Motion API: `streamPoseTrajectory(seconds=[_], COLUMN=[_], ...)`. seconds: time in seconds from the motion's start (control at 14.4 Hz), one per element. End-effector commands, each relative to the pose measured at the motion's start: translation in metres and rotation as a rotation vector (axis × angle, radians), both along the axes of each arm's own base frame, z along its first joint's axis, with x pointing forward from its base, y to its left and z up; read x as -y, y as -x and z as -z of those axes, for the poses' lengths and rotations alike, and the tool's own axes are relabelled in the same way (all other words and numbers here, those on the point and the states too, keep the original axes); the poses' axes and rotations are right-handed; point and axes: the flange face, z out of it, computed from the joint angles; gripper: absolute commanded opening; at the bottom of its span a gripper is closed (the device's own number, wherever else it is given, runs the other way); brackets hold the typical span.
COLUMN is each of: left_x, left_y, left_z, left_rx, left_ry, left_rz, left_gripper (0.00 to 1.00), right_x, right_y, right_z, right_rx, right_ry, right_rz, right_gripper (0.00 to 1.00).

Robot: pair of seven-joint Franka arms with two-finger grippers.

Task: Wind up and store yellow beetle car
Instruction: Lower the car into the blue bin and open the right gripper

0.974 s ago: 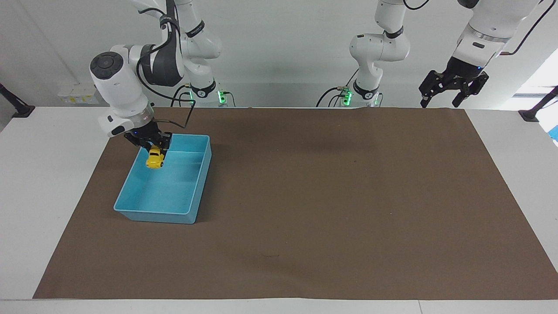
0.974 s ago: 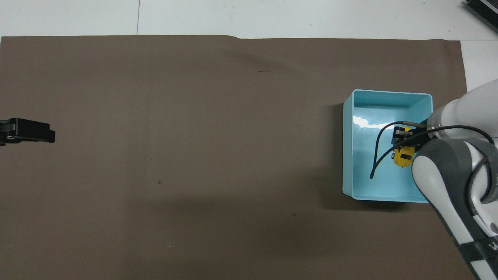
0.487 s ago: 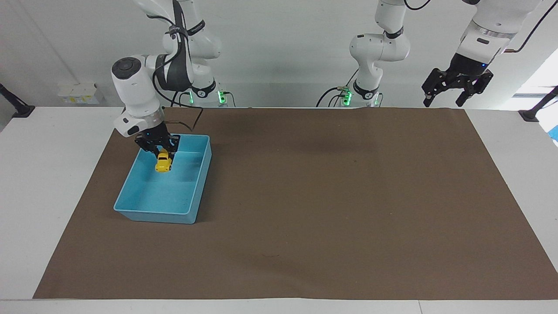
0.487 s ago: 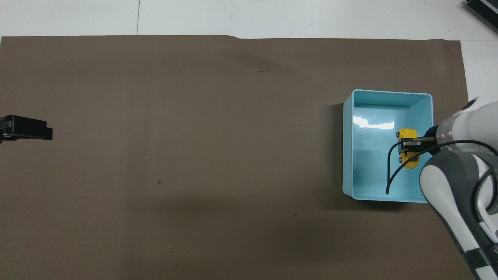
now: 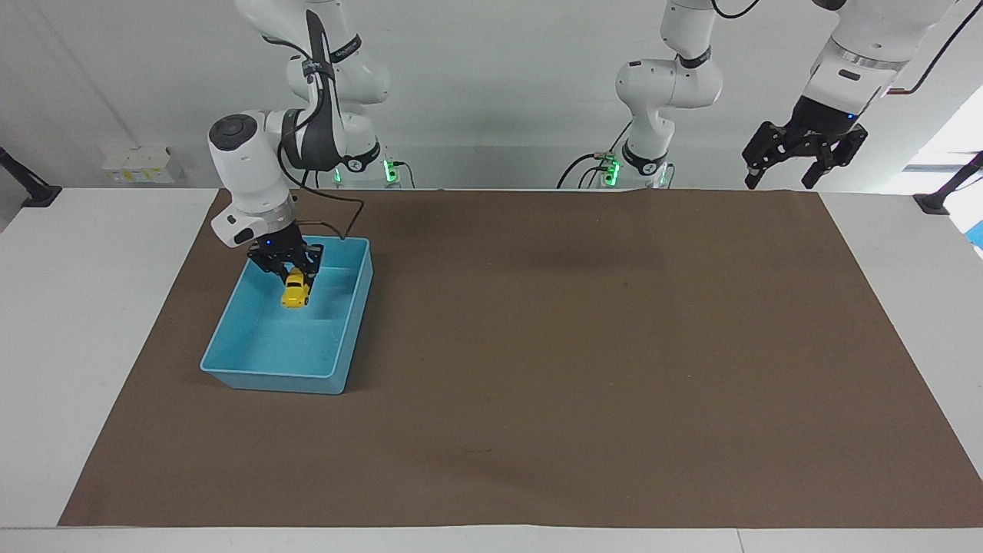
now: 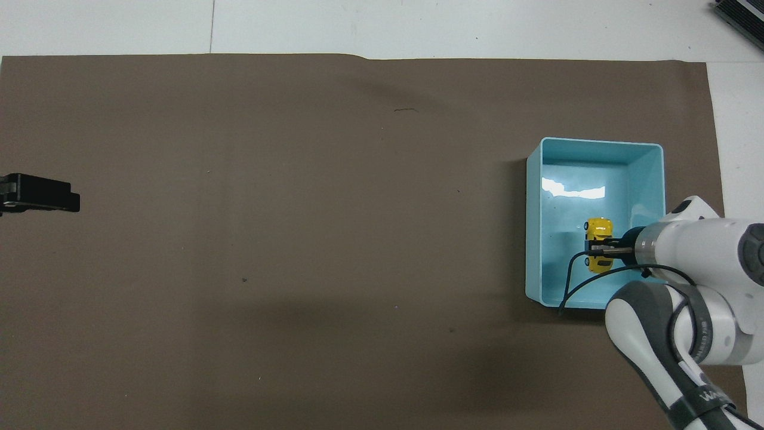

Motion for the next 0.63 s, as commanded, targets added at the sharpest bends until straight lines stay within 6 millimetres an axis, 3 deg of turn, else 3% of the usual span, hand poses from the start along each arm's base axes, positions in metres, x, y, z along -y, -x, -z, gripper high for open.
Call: streamPoseTrajectory(seconds=[0.0,0.28,0.42,0.49,0.56], left_x=[-0.002,-0.012,-0.012,-0.012,-0.012], left_y=[0.002,0.001,0.001,0.001,0.001], left_z=[-0.003,-0.002,-0.003,-0.003,-0.003], left_rx=[-0.012,-0.015,-0.014,-0.012,-0.012], left_ry=[-0.006,-0.006,-0.006,-0.008,-0.006], left_rz=[0.002,-0.016,-0.016,-0.015,-0.016], left_gripper=[1.0,1.0,1.0,1.0,1.0], right_x=[0.008,0.007,0.008,0.006,0.005], right_y=[0.003,0.003,0.001,0.001,0.001], right_z=[0.015,0.021,0.028,0.03,0.029], right_rx=[0.01,0.001,0.001,-0.002,0.0], right_ry=[-0.014,-0.016,-0.018,-0.019,-0.019], right_rz=[-0.012,-0.013,-0.01,-0.003,-0.004], right_gripper=[0.0,0.03,0.14,0.3,0.99])
